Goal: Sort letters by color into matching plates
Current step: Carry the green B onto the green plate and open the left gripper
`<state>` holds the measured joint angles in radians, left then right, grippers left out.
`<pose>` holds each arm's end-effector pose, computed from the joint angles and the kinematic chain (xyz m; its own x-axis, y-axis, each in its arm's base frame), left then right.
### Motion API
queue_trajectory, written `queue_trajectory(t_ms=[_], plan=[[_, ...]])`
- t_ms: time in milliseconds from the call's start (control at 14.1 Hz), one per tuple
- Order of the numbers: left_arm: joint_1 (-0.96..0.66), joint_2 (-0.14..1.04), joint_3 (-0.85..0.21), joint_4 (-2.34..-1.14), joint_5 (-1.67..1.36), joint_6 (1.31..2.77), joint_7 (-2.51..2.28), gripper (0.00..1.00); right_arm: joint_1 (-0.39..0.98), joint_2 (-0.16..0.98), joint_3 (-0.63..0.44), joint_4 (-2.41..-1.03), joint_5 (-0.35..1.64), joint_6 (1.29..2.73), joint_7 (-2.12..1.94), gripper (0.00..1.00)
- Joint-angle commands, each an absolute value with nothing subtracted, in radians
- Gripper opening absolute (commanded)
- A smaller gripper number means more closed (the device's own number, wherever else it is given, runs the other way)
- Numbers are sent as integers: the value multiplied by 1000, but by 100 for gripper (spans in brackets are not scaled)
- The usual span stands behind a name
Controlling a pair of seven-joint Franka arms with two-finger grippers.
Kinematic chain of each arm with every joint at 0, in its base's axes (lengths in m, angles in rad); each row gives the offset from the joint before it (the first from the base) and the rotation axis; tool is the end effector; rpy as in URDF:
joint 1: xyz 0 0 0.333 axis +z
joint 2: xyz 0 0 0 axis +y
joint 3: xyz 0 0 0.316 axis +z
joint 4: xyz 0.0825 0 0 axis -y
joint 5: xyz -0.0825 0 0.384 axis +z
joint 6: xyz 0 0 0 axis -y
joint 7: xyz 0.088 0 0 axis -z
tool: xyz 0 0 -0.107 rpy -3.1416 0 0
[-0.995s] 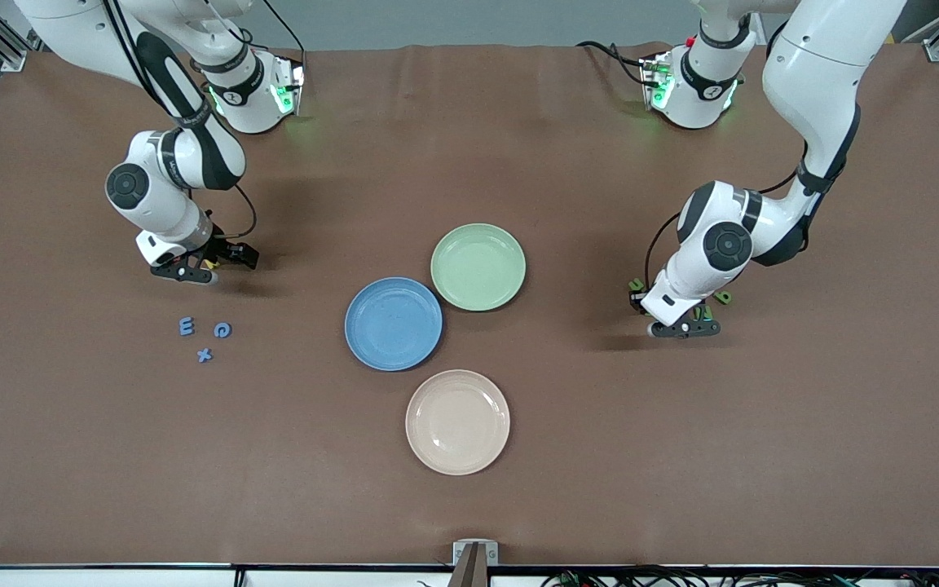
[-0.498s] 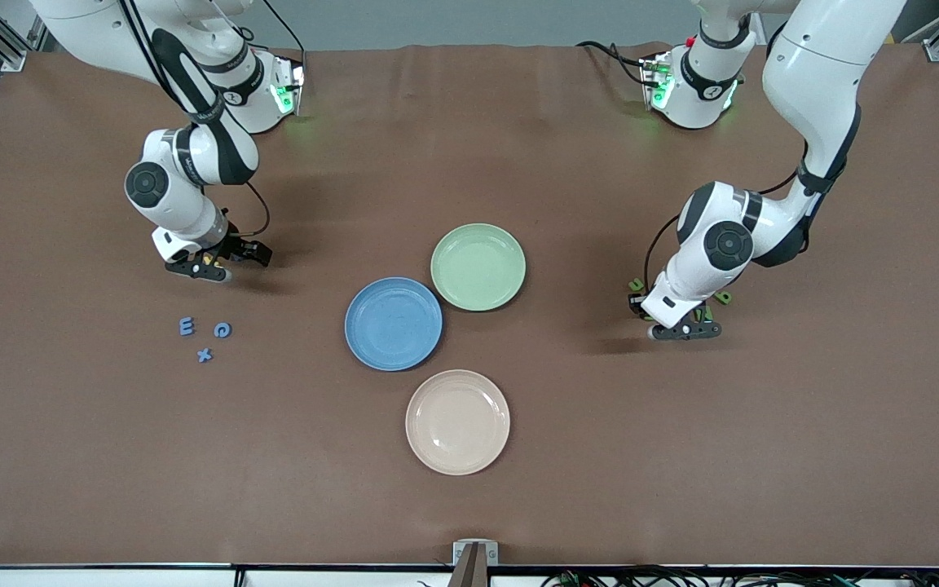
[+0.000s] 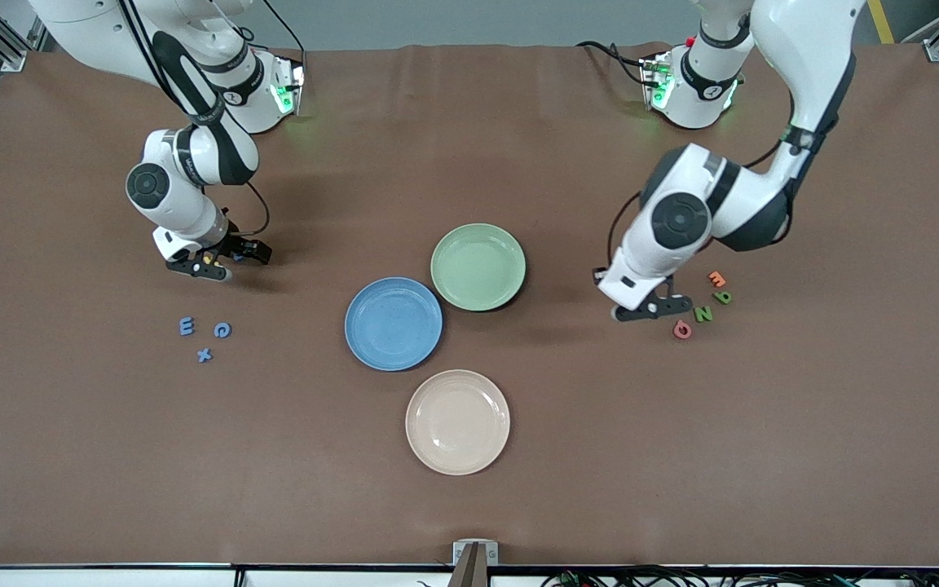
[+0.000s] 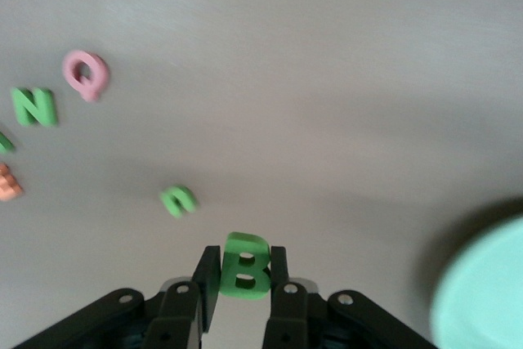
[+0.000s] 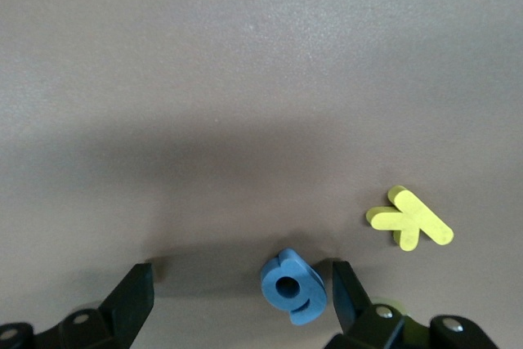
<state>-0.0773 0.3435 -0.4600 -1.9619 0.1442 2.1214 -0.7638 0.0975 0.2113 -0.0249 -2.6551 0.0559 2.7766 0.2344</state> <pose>0.5174 -0.2894 0.3047 0.9791 0.1568 -0.1293 0.1489 -0.9864 -0.0692 0.4078 0.0265 0.1631 0.9730 -0.2126 -0.0896 -0.2124 -0.9771 0.0112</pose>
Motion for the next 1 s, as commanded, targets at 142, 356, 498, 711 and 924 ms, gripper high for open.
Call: queue_trajectory(t_ms=[142, 356, 498, 711, 924], plan=[[-92, 377, -603, -1910, 152, 2102, -1011, 14, 78, 215, -26, -2666, 51, 2792, 235, 95], [-179, 414, -620, -1893, 150, 2121, -1126, 14, 51, 215, -26, -2666, 49, 2790, 204, 94], [-239, 460, -620, -1879, 153, 2164, -1173, 14, 25, 215, -26, -2666, 49, 2789, 163, 91], [-308, 518, -620, -1879, 156, 2267, -1277, 14, 11, 215, -23, -2669, 49, 2789, 149, 90], [-359, 570, -614, -1879, 167, 2289, -1341, 14, 15, 213, -23, -2675, 49, 2787, 149, 86]])
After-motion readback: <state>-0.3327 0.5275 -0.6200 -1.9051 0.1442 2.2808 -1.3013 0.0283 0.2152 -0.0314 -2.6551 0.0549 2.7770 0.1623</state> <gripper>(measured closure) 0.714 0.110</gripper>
